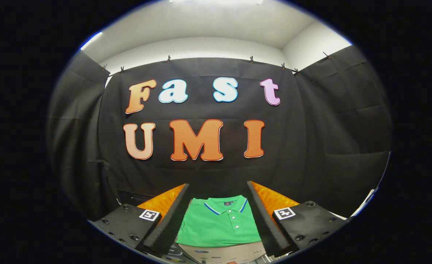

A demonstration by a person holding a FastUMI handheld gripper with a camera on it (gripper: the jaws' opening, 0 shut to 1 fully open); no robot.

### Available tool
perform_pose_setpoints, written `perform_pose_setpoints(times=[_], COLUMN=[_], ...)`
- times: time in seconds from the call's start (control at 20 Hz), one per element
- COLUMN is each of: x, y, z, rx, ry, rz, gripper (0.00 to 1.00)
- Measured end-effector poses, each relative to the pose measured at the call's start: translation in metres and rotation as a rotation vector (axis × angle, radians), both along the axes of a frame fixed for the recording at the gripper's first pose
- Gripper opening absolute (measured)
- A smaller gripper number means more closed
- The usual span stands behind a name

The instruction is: Put the clothes into the washing machine and then close the washing machine lid.

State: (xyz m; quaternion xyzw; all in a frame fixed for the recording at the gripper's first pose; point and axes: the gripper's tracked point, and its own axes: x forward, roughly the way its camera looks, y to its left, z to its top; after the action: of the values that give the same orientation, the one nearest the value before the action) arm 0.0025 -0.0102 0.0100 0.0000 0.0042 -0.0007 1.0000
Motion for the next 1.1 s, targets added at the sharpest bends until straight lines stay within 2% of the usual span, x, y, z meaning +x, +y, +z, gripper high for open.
perform_pose_setpoints(times=[0.5, 0.75, 1.1], x=[0.066, 0.116, 0.17], y=[-0.021, -0.028, -0.038], z=[-0.021, -0.053, -0.129], rx=[-0.006, -0.008, 0.027], ry=[0.082, 0.17, 0.364], rz=[0.007, 0.025, 0.02], gripper=[0.98, 0.98, 0.98])
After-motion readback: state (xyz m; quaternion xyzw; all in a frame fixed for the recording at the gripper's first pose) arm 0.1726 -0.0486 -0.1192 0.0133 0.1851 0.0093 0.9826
